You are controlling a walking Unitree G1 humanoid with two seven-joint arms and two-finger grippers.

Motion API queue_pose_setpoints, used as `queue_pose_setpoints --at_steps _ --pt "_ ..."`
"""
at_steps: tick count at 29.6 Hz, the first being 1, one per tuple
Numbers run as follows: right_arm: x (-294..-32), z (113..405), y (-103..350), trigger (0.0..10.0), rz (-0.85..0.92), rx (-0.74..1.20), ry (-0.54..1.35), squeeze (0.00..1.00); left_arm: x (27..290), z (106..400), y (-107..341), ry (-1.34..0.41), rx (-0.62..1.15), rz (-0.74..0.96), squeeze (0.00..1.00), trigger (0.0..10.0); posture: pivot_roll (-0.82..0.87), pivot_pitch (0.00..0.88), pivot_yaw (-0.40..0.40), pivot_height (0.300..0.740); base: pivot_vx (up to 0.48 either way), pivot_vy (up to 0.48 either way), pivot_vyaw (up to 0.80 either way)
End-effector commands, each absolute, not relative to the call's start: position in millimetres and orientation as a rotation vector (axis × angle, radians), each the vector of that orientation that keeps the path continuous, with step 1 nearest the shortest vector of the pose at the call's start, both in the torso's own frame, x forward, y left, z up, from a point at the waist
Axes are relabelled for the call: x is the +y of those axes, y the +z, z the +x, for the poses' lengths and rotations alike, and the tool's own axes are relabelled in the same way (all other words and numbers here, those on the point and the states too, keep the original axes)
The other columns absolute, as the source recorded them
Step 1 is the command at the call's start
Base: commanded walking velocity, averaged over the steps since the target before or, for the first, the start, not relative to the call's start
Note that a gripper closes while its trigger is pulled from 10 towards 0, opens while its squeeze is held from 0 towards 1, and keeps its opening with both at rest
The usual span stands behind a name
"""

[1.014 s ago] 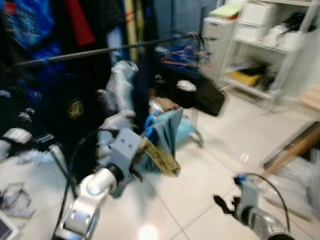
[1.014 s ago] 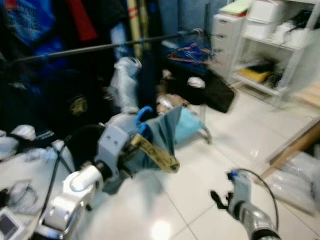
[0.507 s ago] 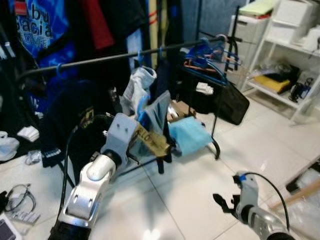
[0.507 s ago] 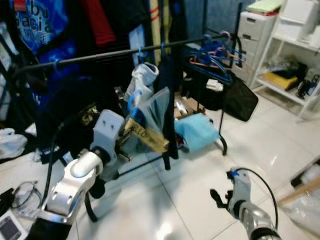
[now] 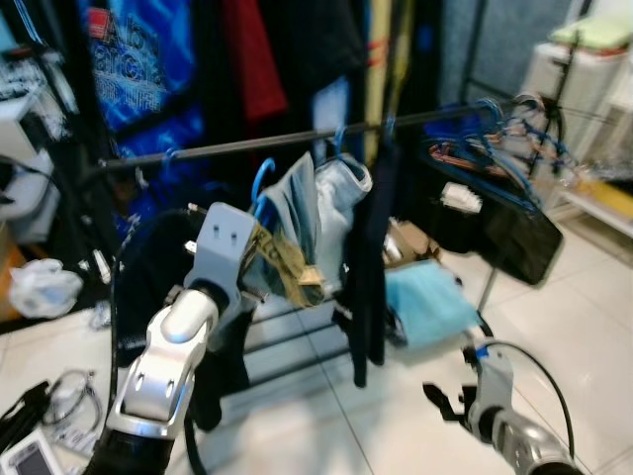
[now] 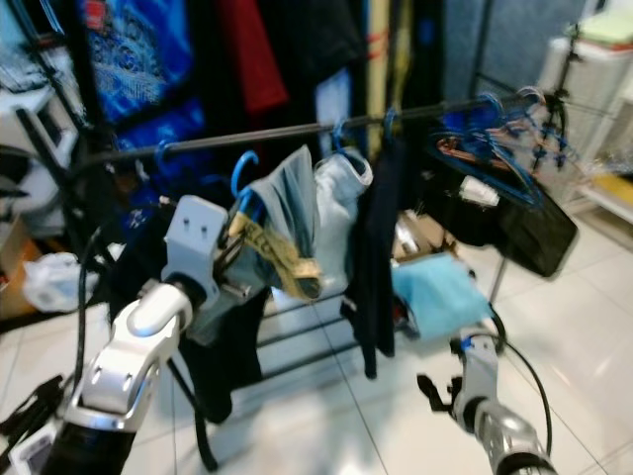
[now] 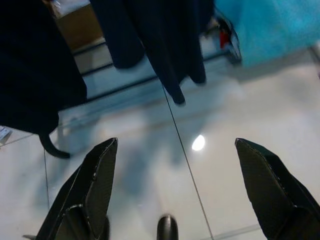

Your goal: Hang hanger

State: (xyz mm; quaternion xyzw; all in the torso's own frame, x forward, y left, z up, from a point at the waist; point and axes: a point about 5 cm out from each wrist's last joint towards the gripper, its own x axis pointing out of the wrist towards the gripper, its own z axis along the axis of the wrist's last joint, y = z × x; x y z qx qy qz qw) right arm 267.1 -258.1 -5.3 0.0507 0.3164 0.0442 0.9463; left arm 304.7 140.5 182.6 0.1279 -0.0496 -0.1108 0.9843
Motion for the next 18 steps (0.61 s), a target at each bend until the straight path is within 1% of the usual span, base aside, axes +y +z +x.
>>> queue_pose_setpoints --at_steps 1,6,8,9,10,13,18 --pt "-256 264 -10 10.0 0.11 0.672 0.084 0.0 141 307 176 -0.223 -0.057 0.282 0.0 10.0 -0.04 0.0 0.005 0.74 0.349 0.0 0.0" --pt "-256 264 -10 10.0 0.101 0.679 0.081 0.0 134 309 170 -0.237 -0.024 0.289 0.0 10.0 -0.04 0.0 0.005 0.74 0.349 0.0 0.0" --pt "-256 264 -10 10.0 0.106 0.682 0.071 0.0 122 313 168 -0.272 -0.013 0.297 0.0 10.0 -0.05 0.0 0.008 0.74 0.343 0.0 0.0" --pt "-256 264 -10 10.0 0.106 0.682 0.071 0.0 122 313 168 -0.272 -0.013 0.297 0.0 10.0 -0.05 0.0 0.008 0.74 0.341 0.0 0.0" --pt "-255 264 -10 10.0 0.119 0.683 0.075 0.0 114 315 169 -0.297 -0.019 0.301 0.0 10.0 -0.05 0.0 0.007 0.74 0.341 0.0 0.0" --pt "-254 264 -11 10.0 0.12 0.689 0.078 0.0 102 317 172 -0.33 -0.032 0.298 0.0 10.0 -0.05 0.0 0.008 0.74 0.341 0.0 -0.8" --pt "-253 265 -10 10.0 0.12 0.679 0.076 0.0 91 318 175 -0.351 -0.041 0.283 0.0 10.0 -0.06 0.0 0.014 0.74 0.338 0.0 -0.8"
